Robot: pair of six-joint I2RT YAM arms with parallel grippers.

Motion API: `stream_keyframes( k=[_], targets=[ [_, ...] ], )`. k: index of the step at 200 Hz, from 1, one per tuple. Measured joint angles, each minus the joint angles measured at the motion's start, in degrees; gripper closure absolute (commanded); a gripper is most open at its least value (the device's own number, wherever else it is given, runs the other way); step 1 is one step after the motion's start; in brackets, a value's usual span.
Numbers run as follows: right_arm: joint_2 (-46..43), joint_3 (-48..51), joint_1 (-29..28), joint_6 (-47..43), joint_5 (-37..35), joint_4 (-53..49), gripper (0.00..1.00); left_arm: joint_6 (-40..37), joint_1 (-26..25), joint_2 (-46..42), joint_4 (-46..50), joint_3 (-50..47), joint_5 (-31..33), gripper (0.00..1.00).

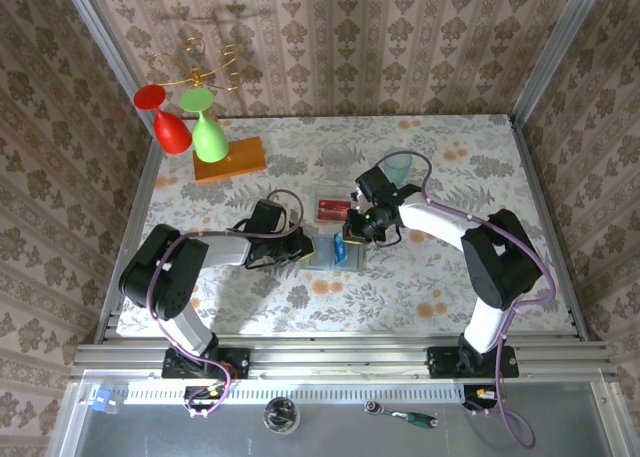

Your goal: Take the credit cards out of the card holder

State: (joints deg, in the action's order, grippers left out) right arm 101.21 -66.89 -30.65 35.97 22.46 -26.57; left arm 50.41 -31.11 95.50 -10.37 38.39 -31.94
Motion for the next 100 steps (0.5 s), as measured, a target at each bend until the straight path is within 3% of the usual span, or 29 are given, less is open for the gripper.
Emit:
stream_keyframes(
  k=[100],
  targets=[
    [1.70,-1.79,-1.51,1.42,-3.48,-3.52,0.90,1.51,0.00,-0.81,-4.48,-3.15,-1.38,1.00]
  ],
)
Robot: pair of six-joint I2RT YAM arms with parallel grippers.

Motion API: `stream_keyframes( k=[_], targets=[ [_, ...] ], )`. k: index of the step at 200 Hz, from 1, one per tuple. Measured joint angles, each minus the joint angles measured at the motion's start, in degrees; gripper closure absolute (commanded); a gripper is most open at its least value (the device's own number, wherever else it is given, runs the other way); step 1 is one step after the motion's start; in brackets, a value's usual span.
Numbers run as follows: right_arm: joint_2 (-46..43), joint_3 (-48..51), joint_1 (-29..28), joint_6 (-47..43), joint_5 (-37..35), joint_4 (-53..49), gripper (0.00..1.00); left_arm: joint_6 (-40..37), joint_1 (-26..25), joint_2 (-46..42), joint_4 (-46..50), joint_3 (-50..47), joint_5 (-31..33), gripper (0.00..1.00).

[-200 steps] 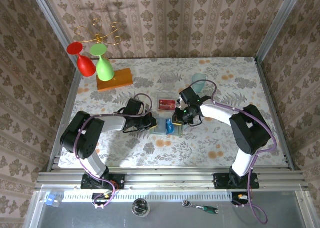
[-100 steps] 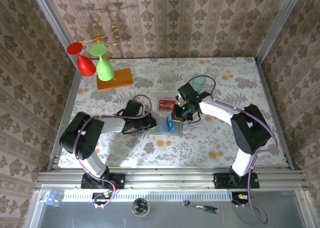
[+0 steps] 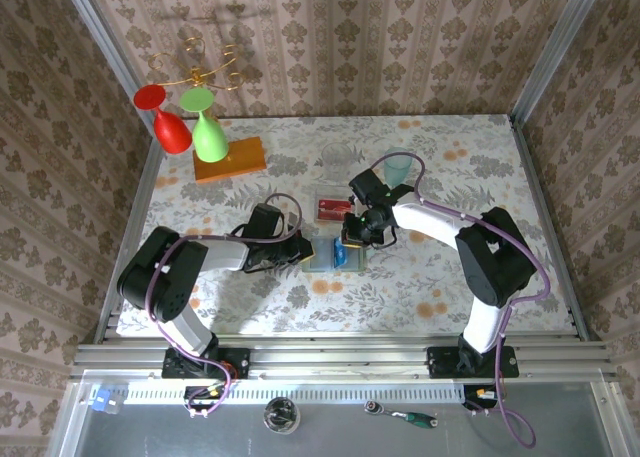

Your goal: Take the credit cards out of the card holder

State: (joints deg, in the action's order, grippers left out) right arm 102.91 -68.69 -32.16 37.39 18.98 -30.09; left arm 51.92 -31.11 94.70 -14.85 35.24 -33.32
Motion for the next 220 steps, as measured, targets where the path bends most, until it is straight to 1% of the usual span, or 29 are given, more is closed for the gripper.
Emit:
stream_keyframes(
  k=[57,131,220],
  targets=[
    [0.02,-1.25,-0.63,0.33,-0.72,-1.31,0.90,0.44,0.00,0.00,-1.68,-0.81,-0.39,1.00],
    [1.36,-3.50,-3.23,0.55,-0.90,-2.56,0.84,1.05,0.02,0.00,-4.63,-2.29,-1.16,1.00],
    [1.36,-3.41,-5.22,2.08,-2.32,-2.99,0.85,1.55,0.22,0.48,-7.15,-3.28,-2.32,1.00]
  ],
)
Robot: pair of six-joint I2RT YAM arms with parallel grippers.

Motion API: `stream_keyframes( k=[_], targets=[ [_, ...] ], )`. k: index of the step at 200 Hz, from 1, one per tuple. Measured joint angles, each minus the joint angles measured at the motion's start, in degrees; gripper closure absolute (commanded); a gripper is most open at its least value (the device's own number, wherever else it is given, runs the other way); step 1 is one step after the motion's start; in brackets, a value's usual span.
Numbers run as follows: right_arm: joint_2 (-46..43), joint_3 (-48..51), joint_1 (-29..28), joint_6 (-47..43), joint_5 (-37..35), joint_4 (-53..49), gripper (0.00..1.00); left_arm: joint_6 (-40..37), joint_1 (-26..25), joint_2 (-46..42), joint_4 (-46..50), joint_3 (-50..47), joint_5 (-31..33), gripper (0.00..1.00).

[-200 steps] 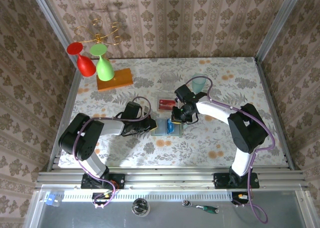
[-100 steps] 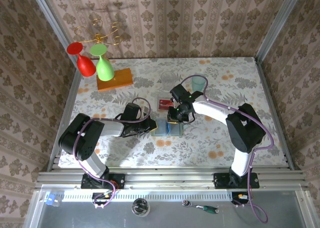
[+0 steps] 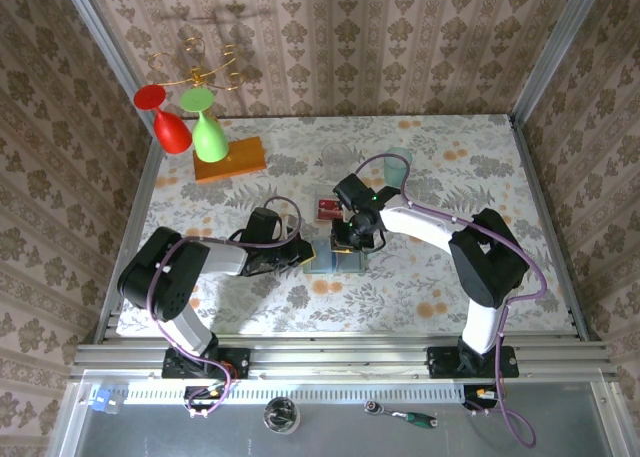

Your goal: Take the credit cards out of the card holder

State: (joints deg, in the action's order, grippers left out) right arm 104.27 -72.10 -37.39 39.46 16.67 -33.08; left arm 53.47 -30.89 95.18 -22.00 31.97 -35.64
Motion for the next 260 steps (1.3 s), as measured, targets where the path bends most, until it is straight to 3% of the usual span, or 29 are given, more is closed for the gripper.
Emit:
stream_keyframes(
  k=[131,169,260],
  targets=[
    [-0.02,0.09,0.00,-0.28,-3.04,-1.90,0.93,0.57,0.24,0.13,-1.20,-0.48,-0.59,1.00],
    [-0.31,0.07,0.00,-0.94,-4.09,-2.82,0.94,0.59,0.24,-0.02,-1.84,-0.90,-0.61,0.94],
    [-3.32,-5.68,0.37,-11.30,-9.03,-9.53,0.95,-0.57,0.24,-4.02,5.64,-0.63,0.28,0.86]
  ],
)
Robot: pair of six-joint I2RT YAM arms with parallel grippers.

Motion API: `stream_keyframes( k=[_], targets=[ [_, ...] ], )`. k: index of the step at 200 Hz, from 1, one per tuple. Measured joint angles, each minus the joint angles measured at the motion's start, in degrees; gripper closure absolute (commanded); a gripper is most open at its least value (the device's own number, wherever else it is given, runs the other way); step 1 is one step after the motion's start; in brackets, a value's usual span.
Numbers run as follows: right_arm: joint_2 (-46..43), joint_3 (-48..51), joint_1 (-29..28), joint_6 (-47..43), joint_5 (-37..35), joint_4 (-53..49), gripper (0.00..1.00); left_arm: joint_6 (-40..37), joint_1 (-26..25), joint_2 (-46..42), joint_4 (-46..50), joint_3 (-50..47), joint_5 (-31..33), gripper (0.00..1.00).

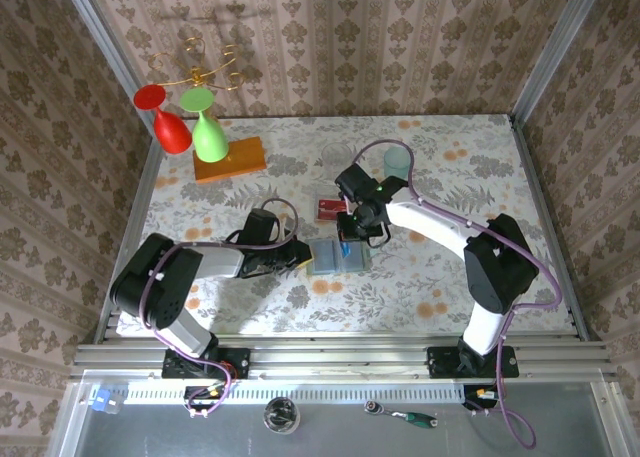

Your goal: Take the credit cards out of the card holder

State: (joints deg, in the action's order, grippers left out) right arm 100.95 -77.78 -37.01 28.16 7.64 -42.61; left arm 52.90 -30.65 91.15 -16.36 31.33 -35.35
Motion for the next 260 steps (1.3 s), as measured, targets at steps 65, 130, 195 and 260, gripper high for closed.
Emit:
stream_keyframes(
  k=[65,130,195,260],
  targets=[
    [1.18,-9.14,0.11,-22.73,-2.14,-6.05,0.97,-2.40,0.59,-4.22,8.28,2.89,1.64,0.86],
    [7.91,-18.47,0.66,-50.58,-1.62,-14.08,0.99,-4.57,2.51,-6.16,14.75,4.24,2.40,0.86],
    [14.32,-30.53,3.74,-66.75,-2.12,-18.10,1.00,-6.25,3.76,-8.55,20.57,6.29,3.32,0.86],
    [25.27,-48.98,8.24,-72.83,-1.36,-23.56,1.00,-6.21,3.76,-9.53,23.37,6.38,5.35,0.86]
  ],
)
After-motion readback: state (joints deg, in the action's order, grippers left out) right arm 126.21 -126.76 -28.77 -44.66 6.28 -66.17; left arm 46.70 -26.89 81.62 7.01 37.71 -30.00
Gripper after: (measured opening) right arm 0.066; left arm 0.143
